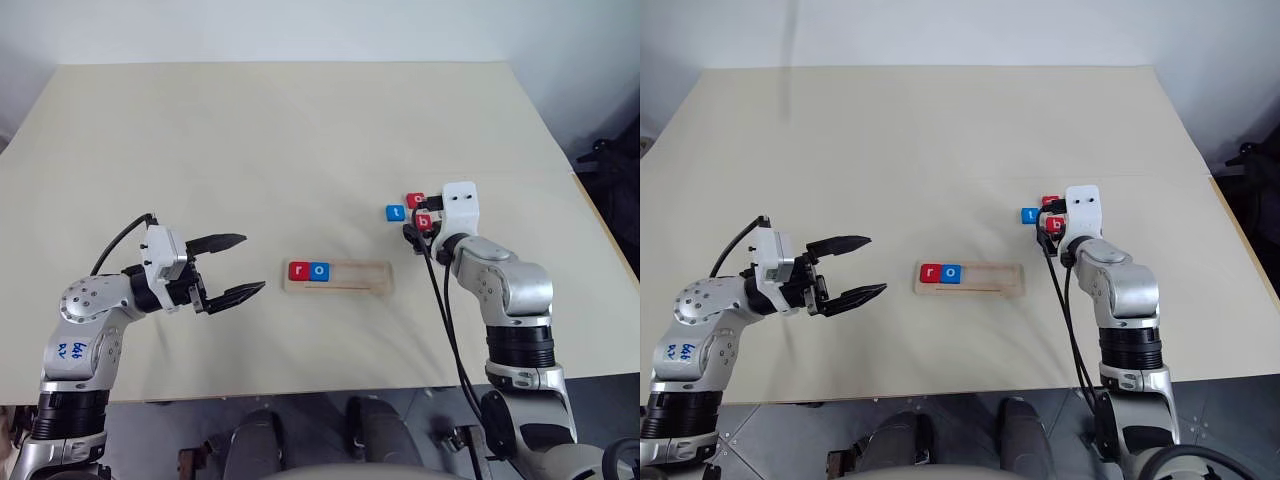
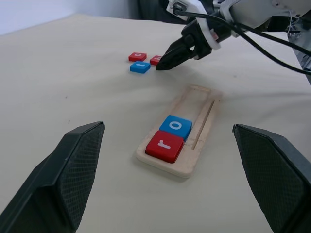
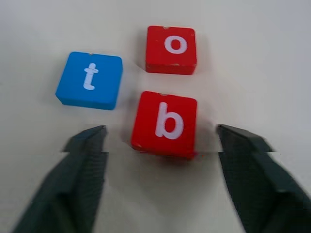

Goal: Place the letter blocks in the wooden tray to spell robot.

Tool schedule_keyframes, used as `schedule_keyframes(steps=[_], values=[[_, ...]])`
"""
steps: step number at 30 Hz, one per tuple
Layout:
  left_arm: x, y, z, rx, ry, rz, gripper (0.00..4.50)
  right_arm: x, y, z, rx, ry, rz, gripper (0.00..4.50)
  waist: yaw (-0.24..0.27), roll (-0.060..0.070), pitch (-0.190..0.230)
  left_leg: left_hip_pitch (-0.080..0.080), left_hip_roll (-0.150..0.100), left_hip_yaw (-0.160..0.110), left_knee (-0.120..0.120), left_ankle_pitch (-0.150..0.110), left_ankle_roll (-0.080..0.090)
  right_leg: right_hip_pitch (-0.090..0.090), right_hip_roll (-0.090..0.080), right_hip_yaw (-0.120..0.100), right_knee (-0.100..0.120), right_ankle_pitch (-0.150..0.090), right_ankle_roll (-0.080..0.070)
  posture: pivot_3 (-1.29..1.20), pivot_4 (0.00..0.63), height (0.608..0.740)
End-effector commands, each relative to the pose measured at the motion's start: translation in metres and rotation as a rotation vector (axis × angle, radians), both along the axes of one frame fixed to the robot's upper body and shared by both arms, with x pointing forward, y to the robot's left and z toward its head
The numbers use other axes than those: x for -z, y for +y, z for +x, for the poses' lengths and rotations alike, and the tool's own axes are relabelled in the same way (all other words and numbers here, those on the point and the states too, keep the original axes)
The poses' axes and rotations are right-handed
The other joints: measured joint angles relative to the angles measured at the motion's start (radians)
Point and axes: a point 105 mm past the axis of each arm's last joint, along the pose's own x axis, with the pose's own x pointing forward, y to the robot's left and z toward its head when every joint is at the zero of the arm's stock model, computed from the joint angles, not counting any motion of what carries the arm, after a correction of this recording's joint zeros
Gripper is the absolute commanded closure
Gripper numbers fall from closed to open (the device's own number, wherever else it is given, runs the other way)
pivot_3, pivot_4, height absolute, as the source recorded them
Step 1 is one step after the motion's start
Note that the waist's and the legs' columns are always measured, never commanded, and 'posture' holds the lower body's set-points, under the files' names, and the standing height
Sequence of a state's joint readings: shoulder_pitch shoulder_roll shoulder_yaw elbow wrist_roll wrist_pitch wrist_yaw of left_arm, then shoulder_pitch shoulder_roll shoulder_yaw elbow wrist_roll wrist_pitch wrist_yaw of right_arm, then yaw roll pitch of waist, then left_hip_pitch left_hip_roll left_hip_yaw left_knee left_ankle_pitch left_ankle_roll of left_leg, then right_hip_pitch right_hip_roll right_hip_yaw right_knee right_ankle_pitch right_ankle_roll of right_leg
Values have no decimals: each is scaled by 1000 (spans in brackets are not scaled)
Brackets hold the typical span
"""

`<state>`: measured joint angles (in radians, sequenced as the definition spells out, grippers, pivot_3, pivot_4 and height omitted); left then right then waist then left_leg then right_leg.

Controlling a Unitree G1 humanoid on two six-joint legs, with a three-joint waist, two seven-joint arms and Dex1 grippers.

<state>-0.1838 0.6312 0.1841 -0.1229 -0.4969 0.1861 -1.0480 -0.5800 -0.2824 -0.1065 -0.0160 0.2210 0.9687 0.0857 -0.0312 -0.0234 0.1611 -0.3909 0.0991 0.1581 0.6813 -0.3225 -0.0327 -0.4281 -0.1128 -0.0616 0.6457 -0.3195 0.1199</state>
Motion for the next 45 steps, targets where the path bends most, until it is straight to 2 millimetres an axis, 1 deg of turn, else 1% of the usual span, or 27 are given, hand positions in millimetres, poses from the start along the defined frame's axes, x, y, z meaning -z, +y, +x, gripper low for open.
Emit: schedule_keyframes(steps=[1, 3, 7, 9, 11, 13, 16, 18, 22, 26, 27, 28, 31, 32, 34, 36, 37, 39, 40, 42, 44, 45], values=[[-10, -8, -5, 36, -38, -16, 0, -6, -5, 2, 17, -22, 4, 2239, 0, 0, 0, 0, 0, 0, 0, 0, 0, 0, 0, 0, 0, 0, 0, 0, 150, 740], [-10, -9, -5, 40, -36, -19, 0, -8, -5, 1, 16, -24, 3, 2916, 2, 0, 0, 0, 0, 0, 0, 0, 0, 0, 0, 0, 0, 0, 0, 0, 150, 740], [-8, -14, -2, 64, -24, -28, 0, -18, -18, -7, 55, -40, -5, 2916, 3, 0, 0, 0, 0, 0, 0, 0, 0, 0, 0, 0, 0, 0, 0, 0, 150, 740], [-7, -19, 1, 87, -16, -33, 0, -25, -24, -18, 72, -49, -5, 2916, 5, 1, 0, 0, 0, 0, 0, 0, 0, 0, 0, 0, 0, 0, 0, 0, 150, 740], [-5, -23, 3, 116, -7, -38, 0, -27, -29, -36, 90, -46, -12, 2916, 7, 1, 1, -1, -1, -1, 0, 0, 0, 0, 0, 0, 0, 0, 0, 0, 150, 740], [-5, -25, 5, 130, -3, -39, 0, -28, -32, -46, 105, -40, -16, 2916, 5, 1, 1, -1, 0, -1, 0, 0, 0, 0, 0, -1, 0, 0, 0, 0, 150, 740], [-4, -28, 7, 163, 6, -37, 0, -23, -28, -72, 113, -16, 0, 2916, 1, 1, 1, -1, 0, -1, -1, 0, 0, 0, 0, 0, -2, 0, 0, 0, 150, 740], [-3, -29, 9, 176, 9, -33, 0, -19, -25, -82, 117, -3, 10, 2916, 1, 1, 1, -1, 0, -1, -1, 0, 0, 0, 1, 0, -1, 0, -1, 0, 150, 740], [-3, -30, 10, 192, 10, -29, 0, -5, -15, -95, 121, 42, 47, 2916, 3, 1, 1, 0, 0, -2, -1, 0, 0, 0, 1, 0, -1, 0, -1, 0, 150, 740], [-3, -31, 11, 195, 6, -27, 0, 0, -12, -96, 119, 63, 59, 2916, 3, 1, 1, -1, -1, -2, -1, 0, 0, 0, 0, 0, -2, 0, -1, 0, 150, 740], [-4, -30, 11, 195, 4, -27, 0, 3, -12, -96, 117, 76, 62, 2282, 3, 1, 1, -1, -1, -2, -1, 0, 0, 0, 0, 0, -2, 0, -1, 0, 150, 740], [-4, -30, 11, 194, 2, -25, 0, 3, -13, -96, 110, 82, 62, 2021, 3, 1, 1, -1, -1, -2, -1, 0, 0, 0, 0, 0, -2, 0, -1, 0, 150, 740], [-4, -28, 9, 196, -1, -18, 0, -1, -14, -95, 43, 94, 50, 941, 3, 1, 1, -1, -1, -2, -1, 0, 0, 0, 0, 0, -2, 0, -1, 0, 150, 740], [-4, -28, 9, 196, -1, -16, 0, -3, -14, -95, 11, 93, 43, 648, 3, 1, 1, -1, -1, -2, -1, 0, 0, 0, 0, 0, -2, 0, -1, 0, 150, 740], [-3, -26, 8, 195, -3, -6, 0, -15, -19, -94, -86, 66, 7, 33, 3, 2, 1, -1, -1, -2, -1, 0, 0, 0, 0, 0, -2, 0, -1, 0, 150, 740], [-3, -24, 6, 195, -2, 1, 0, -27, -26, -95, -243, 49, -83, 33, 4, 2, 1, -1, -1, -2, -1, -1, 0, 0, 0, 0, -2, 0, -1, 0, 150, 740], [-3, -23, 6, 196, -2, 5, 0, -30, -30, -96, -315, 54, -122, 33, 5, 3, 2, -1, -1, -2, -1, -1, 1, 0, 0, 0, -2, 0, -1, 0, 150, 740], [-2, -22, 5, 202, 1, 16, 0, -30, -40, -96, -412, 72, -166, 33, 5, 2, 2, -1, -1, -3, -2, -1, 2, 2, 0, -1, -5, 0, 0, 0, 150, 740], [-2, -21, 5, 204, 3, 20, 0, -31, -42, -95, -464, 57, -176, 33, 6, 1, 1, 0, -1, -3, -3, -1, 2, 3, 1, -1, -6, 0, 0, 0, 150, 740], [0, -21, 3, 224, 14, 32, 0, -34, -43, -93, -632, -12, -230, 33, 3, 1, 1, 0, -1, -3, -3, -1, 1, 3, 1, -2, -6, 0, 0, 0, 150, 740], [3, -23, 0, 250, 15, 58, 0, -26, -44, -94, -797, -19, -300, 33, 2, 1, 2, 1, -1, -2, -2, -1, 1, 3, 1, -1, -6, 0, 0, 0, 150, 740], [3, -23, 0, 256, 10, 63, 0, -22, -46, -94, -843, -10, -316, 33, 3, 1, 2, 1, -1, -2, -2, -1, 1, 3, 1, -1, -7, 0, 1, 0, 150, 740]])
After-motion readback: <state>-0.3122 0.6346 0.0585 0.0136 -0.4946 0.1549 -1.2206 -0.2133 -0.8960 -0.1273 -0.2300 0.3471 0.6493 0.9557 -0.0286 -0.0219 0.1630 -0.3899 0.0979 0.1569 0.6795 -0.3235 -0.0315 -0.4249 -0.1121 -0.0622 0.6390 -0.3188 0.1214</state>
